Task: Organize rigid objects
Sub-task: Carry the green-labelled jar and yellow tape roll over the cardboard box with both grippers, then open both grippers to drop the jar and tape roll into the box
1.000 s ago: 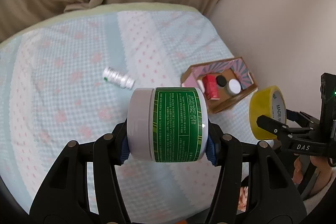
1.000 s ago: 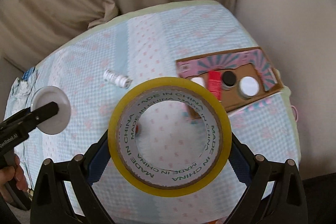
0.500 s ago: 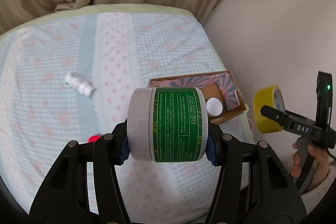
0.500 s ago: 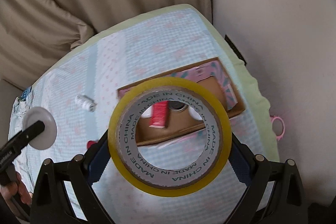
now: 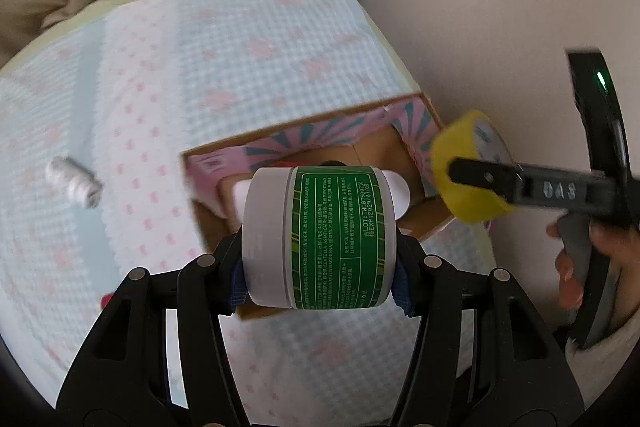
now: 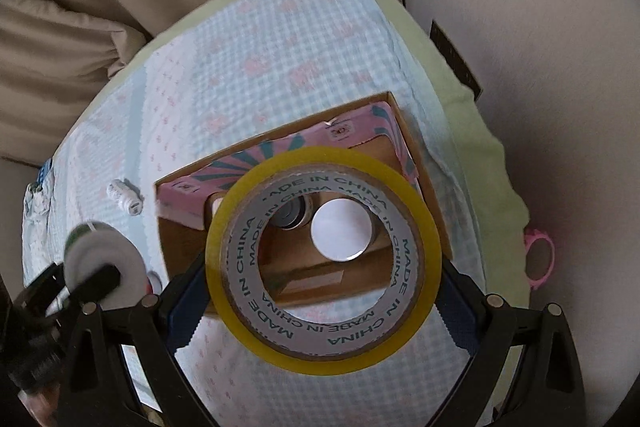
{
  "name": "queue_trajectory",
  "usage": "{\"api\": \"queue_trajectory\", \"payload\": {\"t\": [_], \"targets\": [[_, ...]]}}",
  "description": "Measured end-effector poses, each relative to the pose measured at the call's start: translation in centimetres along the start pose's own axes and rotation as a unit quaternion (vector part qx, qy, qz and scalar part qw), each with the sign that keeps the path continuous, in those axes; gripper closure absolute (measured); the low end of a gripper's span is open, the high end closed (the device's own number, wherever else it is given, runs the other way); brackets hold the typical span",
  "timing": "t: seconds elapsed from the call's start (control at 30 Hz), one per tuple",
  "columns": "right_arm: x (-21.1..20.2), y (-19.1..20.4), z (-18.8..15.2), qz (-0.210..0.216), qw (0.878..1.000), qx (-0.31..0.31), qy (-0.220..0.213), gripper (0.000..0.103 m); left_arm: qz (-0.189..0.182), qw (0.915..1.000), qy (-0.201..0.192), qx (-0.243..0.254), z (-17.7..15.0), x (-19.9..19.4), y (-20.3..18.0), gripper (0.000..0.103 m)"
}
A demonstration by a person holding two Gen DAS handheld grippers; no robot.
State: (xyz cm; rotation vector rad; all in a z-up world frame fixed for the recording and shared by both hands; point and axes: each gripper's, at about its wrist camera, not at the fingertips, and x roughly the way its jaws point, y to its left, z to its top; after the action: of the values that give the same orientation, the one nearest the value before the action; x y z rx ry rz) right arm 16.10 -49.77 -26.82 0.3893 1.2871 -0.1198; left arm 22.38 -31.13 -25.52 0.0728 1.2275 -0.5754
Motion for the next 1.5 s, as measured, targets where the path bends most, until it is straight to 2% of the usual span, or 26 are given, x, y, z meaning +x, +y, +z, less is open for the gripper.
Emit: {"api": "queue_trajectory", "payload": {"t": [0.23,0.4,0.53,0.73,0.77,0.8,0.83,0.9,1.07,1.23,1.5], "targets": [[5.2,-2.5,2.4,0.004,0.997,0.050,0.059,0.006,-0.007,0.9980,0.043,0.046,0.7,6.4,-2.0,0.051],[7.7,-3.1,3.3,0.011,0.995,0.065,0.072,0.006,-0.006,0.9946,0.079,0.067,0.2,10.8,-2.3,0.051],[8.8,-3.4,3.8,0.026,0.994,0.080,0.075,0.006,0.000,0.9930,0.090,0.076,-0.1,12.1,-2.2,0.051],[9.0,-3.8,4.3,0.032,0.993,0.089,0.070,0.005,0.012,0.9917,0.095,0.086,0.5,12.2,-2.1,0.049],[9.0,-3.8,4.5,0.027,0.993,0.092,0.072,0.005,0.015,0.9910,0.100,0.088,0.6,12.3,-2.2,0.038],[9.2,-3.9,4.5,0.016,0.992,0.100,0.079,0.005,0.017,0.9907,0.099,0.091,0.8,12.4,-2.4,0.009],[9.3,-3.9,4.5,0.010,0.991,0.106,0.083,0.005,0.019,0.9906,0.095,0.096,0.8,12.2,-2.5,0.001],[9.1,-4.2,4.3,0.018,0.991,0.109,0.079,0.000,0.021,0.9905,0.081,0.108,0.8,11.5,-2.8,0.000],[6.8,-4.2,4.0,0.012,0.995,0.099,0.018,0.000,0.025,0.9891,0.089,0.115,0.0,10.7,-2.7,0.000],[5.8,-3.6,3.4,0.014,0.997,0.075,0.013,0.000,0.021,0.9914,0.087,0.096,-1.3,9.2,-2.2,0.000],[3.8,-2.8,2.2,0.022,0.997,0.070,-0.001,0.000,0.026,0.9938,0.073,0.079,-3.0,5.9,-1.9,0.000]]}}
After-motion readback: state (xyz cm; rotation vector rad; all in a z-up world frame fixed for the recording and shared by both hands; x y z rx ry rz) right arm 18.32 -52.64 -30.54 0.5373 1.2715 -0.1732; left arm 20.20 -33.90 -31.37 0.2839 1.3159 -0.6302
